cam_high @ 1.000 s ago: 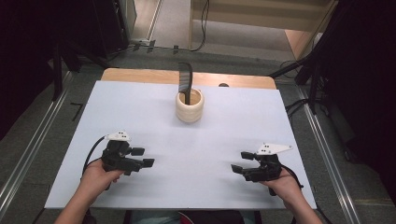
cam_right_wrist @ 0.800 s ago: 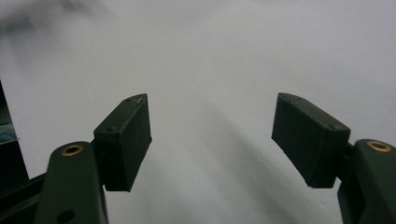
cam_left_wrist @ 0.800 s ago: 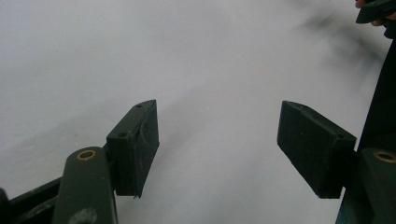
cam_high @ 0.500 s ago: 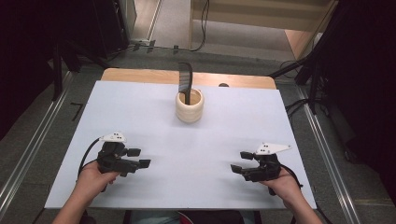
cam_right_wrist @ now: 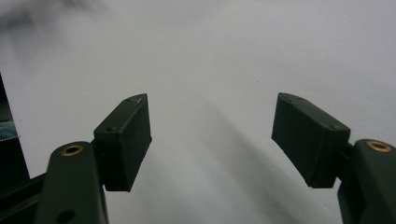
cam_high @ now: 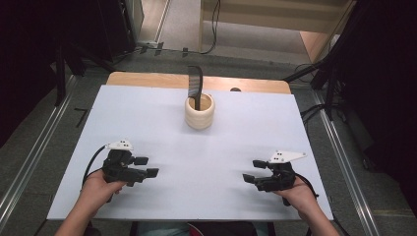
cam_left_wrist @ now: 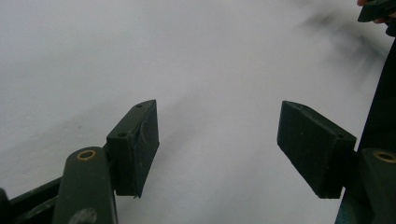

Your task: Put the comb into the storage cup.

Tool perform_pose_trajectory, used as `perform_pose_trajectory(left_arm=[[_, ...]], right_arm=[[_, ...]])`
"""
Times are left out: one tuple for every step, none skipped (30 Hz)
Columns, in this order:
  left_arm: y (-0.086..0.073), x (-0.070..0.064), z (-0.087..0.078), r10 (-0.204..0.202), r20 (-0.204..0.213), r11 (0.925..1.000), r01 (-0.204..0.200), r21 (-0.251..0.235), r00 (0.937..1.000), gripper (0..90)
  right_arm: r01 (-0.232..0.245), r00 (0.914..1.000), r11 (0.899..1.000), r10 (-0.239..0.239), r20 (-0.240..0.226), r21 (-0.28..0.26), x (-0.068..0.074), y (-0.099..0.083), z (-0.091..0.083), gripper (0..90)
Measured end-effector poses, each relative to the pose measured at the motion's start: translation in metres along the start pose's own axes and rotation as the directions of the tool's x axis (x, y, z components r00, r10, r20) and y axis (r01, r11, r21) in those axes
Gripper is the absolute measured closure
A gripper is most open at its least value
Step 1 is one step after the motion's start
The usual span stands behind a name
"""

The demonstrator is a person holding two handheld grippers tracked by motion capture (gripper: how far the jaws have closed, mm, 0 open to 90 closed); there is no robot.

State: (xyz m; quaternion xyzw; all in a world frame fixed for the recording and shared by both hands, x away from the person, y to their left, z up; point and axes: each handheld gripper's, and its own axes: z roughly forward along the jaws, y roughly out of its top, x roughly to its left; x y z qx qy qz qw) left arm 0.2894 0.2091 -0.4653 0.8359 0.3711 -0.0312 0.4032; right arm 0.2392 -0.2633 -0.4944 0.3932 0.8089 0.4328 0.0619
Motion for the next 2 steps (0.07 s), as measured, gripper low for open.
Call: perform_pose_trajectory(left_arm=[[0.0000,0.0001,0.0000,-0.001,-0.002,1.0000,0.001,0.000,1.0000,30.4],[0.0001,0.0004,0.0001,-0.003,-0.007,1.0000,0.003,-0.001,1.0000,30.4]], right_arm=[[-0.004,1.0000,1.000,0.004,-0.001,0.001,0.0001,-0.0001,0.0003,26.0],[-0.001,1.0000,1.000,0.001,0.000,0.002,-0.0002,-0.0002,0.0005,24.5]])
